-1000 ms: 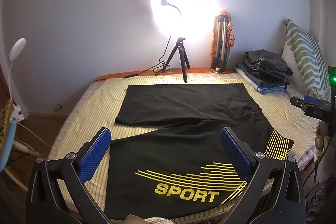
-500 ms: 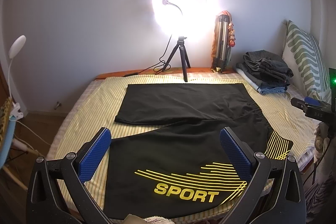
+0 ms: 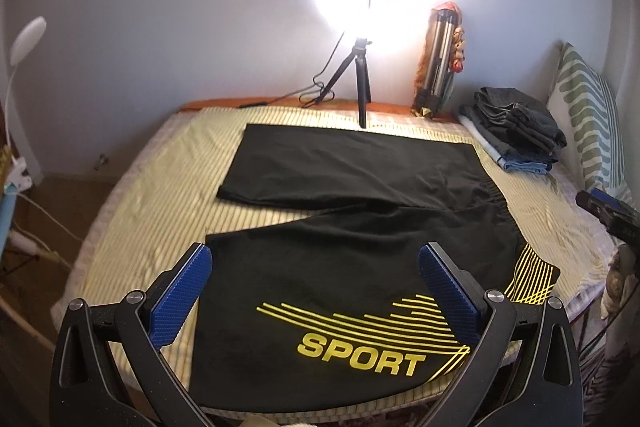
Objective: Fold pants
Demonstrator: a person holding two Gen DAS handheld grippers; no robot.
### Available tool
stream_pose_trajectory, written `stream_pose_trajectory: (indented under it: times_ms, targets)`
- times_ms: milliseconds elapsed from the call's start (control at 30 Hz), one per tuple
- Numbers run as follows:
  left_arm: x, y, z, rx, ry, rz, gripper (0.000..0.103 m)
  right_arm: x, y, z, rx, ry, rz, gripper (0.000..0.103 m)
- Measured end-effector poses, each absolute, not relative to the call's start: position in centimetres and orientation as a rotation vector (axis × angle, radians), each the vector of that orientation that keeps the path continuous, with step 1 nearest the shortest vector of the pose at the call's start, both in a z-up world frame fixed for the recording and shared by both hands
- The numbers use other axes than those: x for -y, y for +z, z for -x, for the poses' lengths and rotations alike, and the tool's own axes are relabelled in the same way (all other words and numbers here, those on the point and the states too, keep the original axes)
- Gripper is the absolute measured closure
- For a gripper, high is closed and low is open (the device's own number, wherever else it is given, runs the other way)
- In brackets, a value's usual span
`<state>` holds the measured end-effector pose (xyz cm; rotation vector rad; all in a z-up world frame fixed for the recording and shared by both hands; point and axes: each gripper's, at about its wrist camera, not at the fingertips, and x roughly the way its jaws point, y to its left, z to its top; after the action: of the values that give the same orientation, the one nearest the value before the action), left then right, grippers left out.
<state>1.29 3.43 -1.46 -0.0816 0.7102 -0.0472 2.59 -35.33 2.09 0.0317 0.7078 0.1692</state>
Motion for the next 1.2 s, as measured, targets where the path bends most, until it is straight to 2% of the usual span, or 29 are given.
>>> stream_pose_trajectory:
  times_ms: [233,367,433,600,667,733,767,833,900,967,1033,1200]
  targets:
    - [-4.8,-4.1,-2.6,-0.840,-0.097,0.141,0.004,35.4,1.9,-1.9,-0.743,0.230,0.024,0.000]
    - [-5.9,-5.8,-2.4,-0.888,-0.107,0.147,0.019,35.7,1.2,-1.6,-0.754,0.275,0.041,0.000]
    - [-6.5,-5.9,-2.0,-0.886,-0.107,0.123,0.033,35.8,1.0,-1.2,-0.753,0.320,0.051,0.000]
    - [-8.2,-5.7,-1.4,-0.907,-0.119,0.066,0.043,35.2,0.8,-0.5,-0.774,0.372,0.205,0.000]
    - [-8.7,-5.8,-1.1,-0.928,-0.134,0.031,0.047,34.4,0.5,-0.3,-0.809,0.420,0.302,0.006]
    - [-8.7,-5.9,-0.8,-0.950,-0.163,-0.013,0.063,33.7,-0.1,0.0,-0.850,0.473,0.374,0.012]
    - [-8.5,-6.1,-0.6,-0.963,-0.190,-0.047,0.065,33.2,-0.5,0.1,-0.875,0.500,0.419,0.015]
    - [-8.1,-6.6,-0.3,-0.992,-0.218,-0.093,0.074,32.5,-1.4,0.5,-0.907,0.535,0.498,0.021]
    - [-7.6,-7.0,0.1,-1.014,-0.239,-0.136,0.075,32.0,-2.4,0.9,-0.934,0.549,0.569,0.033]
    - [-7.0,-7.5,0.4,-1.030,-0.264,-0.177,0.075,31.9,-3.0,0.9,-0.966,0.571,0.589,0.039]
    - [-6.4,-8.2,0.5,-1.059,-0.283,-0.207,0.084,31.8,-3.4,1.3,-0.969,0.587,0.619,0.040]
    - [-5.1,-9.4,0.6,-1.103,-0.342,-0.244,0.084,31.1,-3.8,2.0,-0.961,0.635,0.726,0.040]
